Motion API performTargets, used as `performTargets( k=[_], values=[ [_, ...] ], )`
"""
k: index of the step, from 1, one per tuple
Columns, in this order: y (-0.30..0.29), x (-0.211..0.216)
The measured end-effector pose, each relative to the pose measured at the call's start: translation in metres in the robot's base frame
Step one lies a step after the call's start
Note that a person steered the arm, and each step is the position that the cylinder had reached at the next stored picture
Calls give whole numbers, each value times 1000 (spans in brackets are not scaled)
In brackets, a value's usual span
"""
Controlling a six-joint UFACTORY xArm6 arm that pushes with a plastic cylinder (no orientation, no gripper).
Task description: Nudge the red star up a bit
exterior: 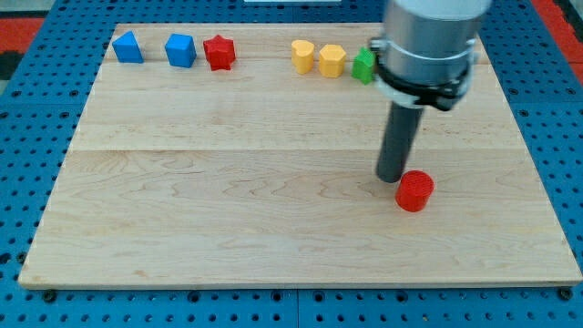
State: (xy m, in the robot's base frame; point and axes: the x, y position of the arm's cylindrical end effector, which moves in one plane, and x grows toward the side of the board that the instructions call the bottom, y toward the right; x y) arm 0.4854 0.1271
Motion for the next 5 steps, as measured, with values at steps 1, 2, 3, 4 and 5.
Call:
performTargets(
  k=[1,2,3,4,5],
  values=[
    [15,22],
    [29,24],
    [48,36],
    [32,3],
    [-46,-73]
  ],
)
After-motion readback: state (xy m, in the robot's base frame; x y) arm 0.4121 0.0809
